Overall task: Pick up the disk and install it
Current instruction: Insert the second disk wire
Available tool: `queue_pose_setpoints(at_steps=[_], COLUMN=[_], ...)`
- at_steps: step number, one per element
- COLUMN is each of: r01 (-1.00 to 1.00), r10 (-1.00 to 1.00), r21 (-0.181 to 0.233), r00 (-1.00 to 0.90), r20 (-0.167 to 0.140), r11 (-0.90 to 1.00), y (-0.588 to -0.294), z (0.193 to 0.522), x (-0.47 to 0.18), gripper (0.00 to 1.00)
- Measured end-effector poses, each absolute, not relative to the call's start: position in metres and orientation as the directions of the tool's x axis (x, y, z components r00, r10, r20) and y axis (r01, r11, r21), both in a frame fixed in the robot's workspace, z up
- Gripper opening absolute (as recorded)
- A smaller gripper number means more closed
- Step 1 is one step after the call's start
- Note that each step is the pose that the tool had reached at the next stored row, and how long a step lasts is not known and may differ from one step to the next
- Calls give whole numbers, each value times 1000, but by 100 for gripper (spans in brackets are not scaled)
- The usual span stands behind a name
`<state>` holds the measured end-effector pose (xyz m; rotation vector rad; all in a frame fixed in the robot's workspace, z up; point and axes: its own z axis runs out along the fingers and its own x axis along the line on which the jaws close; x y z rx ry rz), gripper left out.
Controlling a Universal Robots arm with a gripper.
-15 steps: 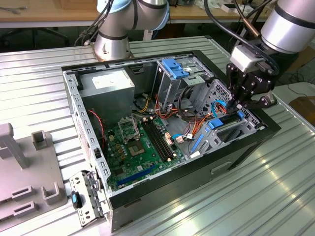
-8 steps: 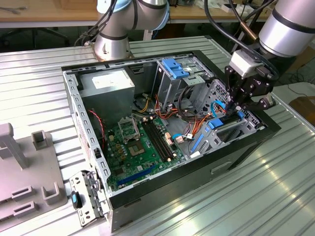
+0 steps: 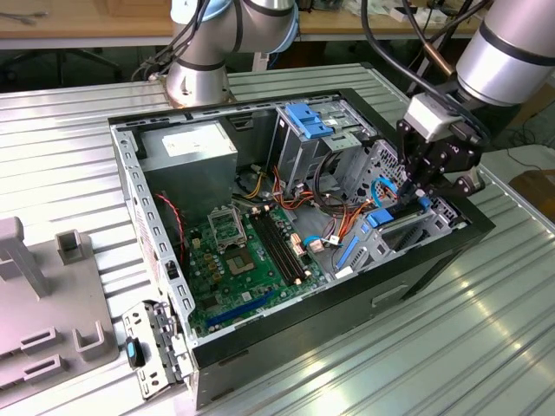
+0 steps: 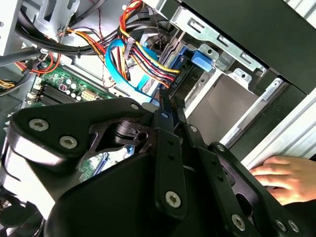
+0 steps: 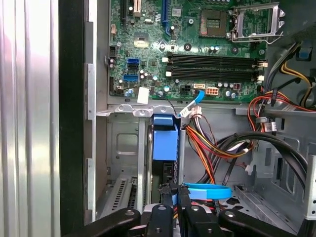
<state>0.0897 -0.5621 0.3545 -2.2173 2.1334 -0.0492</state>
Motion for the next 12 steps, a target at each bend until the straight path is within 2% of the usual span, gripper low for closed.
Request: queue_pose_setpoints(at_steps=[12], r01=[-997], r10=[-999], r21=[-68], r00=[43], r20=[-22], r11=[-42], y=[-563], z=[349], x=[91], gripper=[16])
